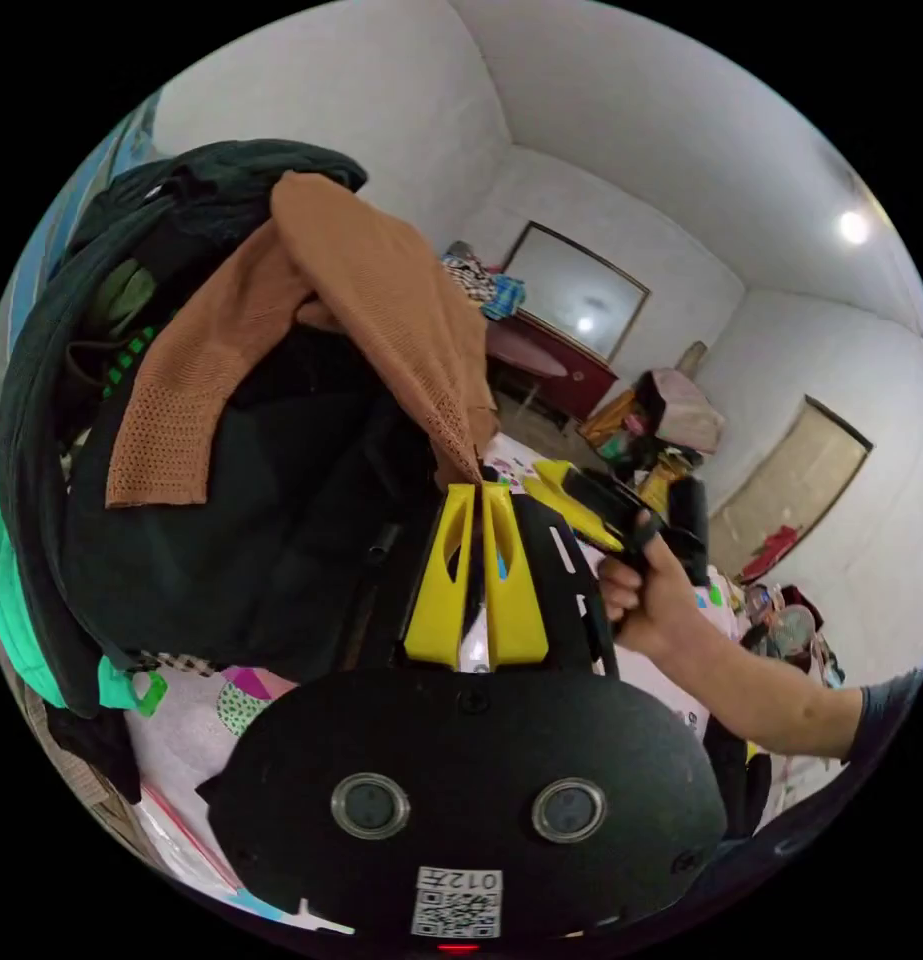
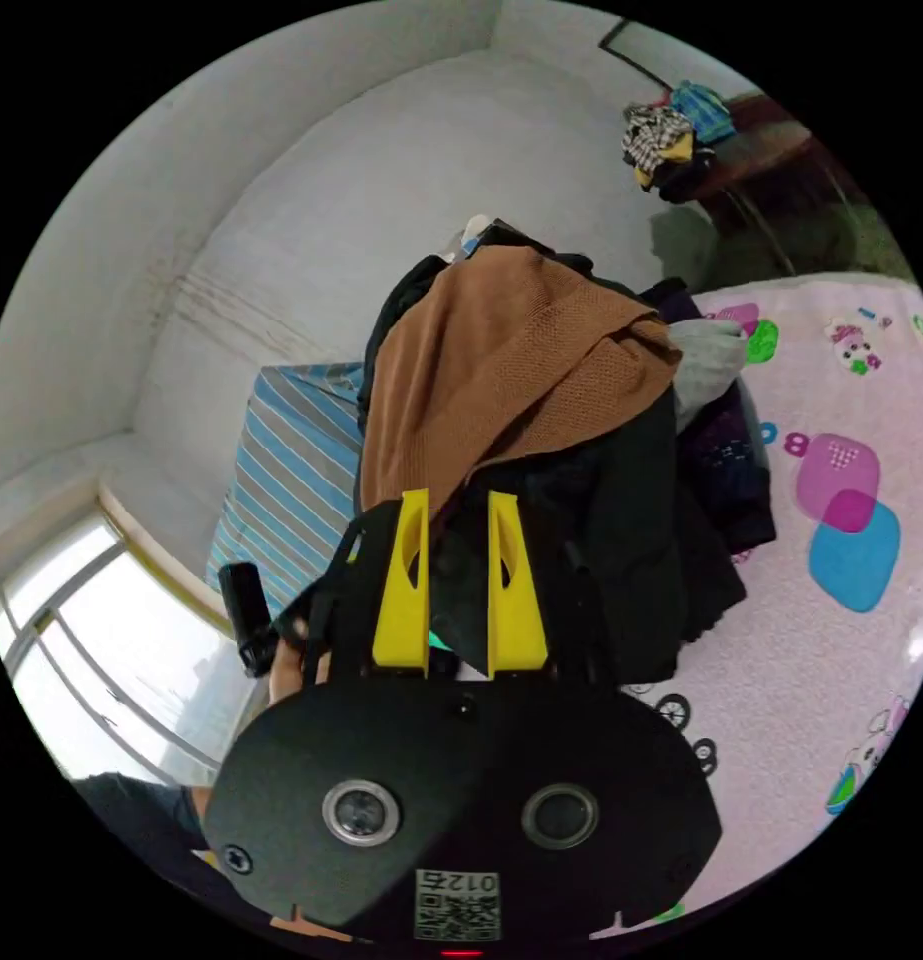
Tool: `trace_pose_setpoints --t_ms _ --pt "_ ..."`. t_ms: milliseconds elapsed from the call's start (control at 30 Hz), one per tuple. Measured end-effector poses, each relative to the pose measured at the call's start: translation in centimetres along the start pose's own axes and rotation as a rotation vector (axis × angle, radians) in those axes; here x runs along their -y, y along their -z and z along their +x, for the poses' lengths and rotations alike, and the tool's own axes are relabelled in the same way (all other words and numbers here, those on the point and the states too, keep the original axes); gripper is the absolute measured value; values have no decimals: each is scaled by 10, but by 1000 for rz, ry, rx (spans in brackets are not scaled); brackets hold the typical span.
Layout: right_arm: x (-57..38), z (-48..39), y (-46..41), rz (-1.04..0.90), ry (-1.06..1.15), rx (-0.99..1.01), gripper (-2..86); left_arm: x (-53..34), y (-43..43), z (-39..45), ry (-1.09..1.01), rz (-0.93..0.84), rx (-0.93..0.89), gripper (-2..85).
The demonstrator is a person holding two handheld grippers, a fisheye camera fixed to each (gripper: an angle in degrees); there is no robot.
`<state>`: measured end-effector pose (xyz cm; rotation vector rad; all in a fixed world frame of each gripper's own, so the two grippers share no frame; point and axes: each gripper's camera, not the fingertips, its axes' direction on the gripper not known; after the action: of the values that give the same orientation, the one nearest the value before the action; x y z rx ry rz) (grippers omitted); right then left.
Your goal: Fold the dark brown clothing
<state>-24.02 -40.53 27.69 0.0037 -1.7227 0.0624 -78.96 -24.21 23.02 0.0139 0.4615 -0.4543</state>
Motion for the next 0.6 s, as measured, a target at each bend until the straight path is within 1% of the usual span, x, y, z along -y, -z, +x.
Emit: trace_pose_setpoints --t_ms 133,200,233,367,433,533,600 --pt "15 7 -10 -46 -38 67 89 -10 21 26 -60 -21 -113 2" --pt "14 9 -5 -76 -25 182 23 -16 27 38 -79 -28 -140 3" --pt "13 8 -2 -78 -17 185 17 -20 30 47 -91 -32 -158 4" --pt "0 2 37 -85 76 134 -2 -34 31 79 -129 -71 -228 4" --pt "-9 4 64 -64 94 126 -5 -46 23 109 -152 -106 -293 4" --pt "-27 6 116 -42 138 31 -6 -66 -1 156 -188 -180 -386 4" --pt "-48 11 163 -31 160 -74 -6 -82 -22 186 -192 -233 -458 4"
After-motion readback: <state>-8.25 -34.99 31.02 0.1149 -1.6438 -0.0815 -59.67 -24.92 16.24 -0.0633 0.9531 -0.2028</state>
